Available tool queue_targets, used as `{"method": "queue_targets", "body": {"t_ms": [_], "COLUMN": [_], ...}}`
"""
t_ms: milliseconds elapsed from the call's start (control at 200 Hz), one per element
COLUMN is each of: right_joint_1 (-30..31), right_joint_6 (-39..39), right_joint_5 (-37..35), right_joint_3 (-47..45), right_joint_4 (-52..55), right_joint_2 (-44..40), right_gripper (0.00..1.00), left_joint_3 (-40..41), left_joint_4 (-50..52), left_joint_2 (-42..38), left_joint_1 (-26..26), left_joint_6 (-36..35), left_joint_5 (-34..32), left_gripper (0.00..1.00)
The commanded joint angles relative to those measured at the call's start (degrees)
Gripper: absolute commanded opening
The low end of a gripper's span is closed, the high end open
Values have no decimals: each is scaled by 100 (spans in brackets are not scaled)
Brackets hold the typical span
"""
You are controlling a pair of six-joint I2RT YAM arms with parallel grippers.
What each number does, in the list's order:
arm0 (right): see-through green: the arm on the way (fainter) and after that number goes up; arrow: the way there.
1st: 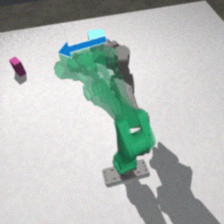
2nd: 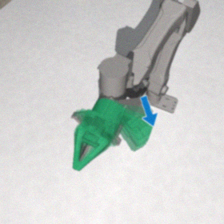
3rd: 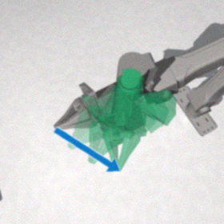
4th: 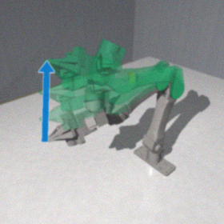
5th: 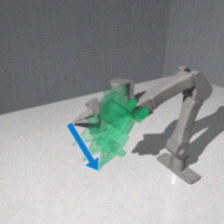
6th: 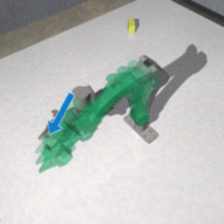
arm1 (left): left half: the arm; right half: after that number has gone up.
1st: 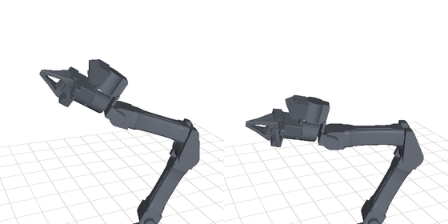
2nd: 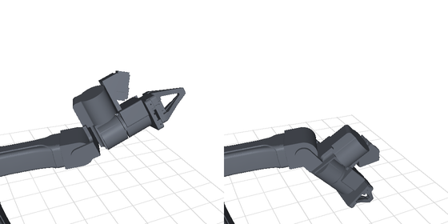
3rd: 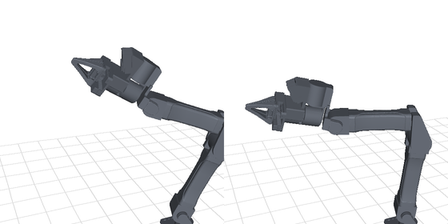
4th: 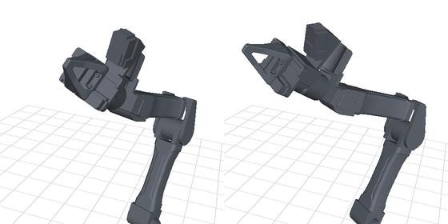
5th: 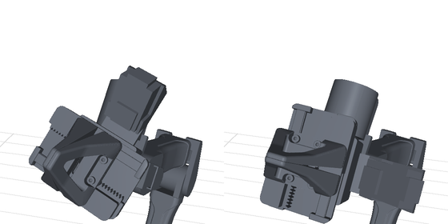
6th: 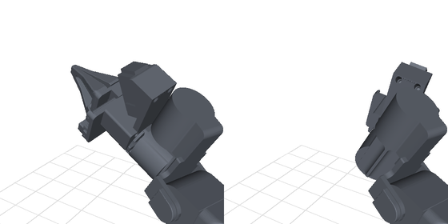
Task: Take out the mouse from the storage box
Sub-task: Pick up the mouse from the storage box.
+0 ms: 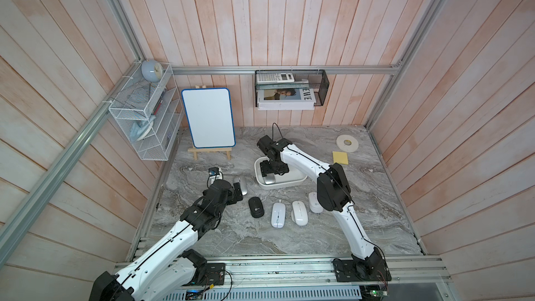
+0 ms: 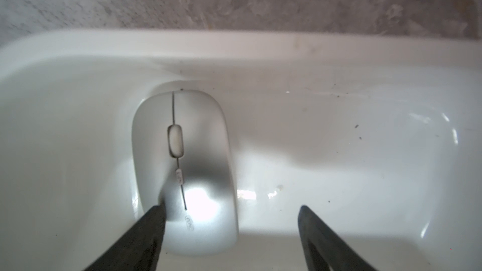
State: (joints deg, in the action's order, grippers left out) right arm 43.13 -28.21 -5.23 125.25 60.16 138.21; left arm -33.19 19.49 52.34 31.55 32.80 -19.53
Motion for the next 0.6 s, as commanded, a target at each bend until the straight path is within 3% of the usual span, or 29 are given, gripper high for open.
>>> {"method": "queue_targets", "body": {"t_ms": [0, 295, 595], "right_joint_1": [194, 116, 73], "right_joint_6": [225, 375, 426], "right_joint_5": [-56, -147, -321], "right_joint_3": [373, 1003, 1010], "right_joint_4": [163, 502, 547], "right_joint_2": [100, 815, 1023], "right_gripper": [84, 84, 81], "left_joint_3": [32, 40, 41], "left_joint_4": [-100, -97, -138], "left_joint_2": [-22, -30, 48], "left_joint_1": [3, 2, 8], "left_joint_6": [14, 8, 8], "left_joint_5": [-8, -16, 2], "left_gripper": [100, 100, 100]}}
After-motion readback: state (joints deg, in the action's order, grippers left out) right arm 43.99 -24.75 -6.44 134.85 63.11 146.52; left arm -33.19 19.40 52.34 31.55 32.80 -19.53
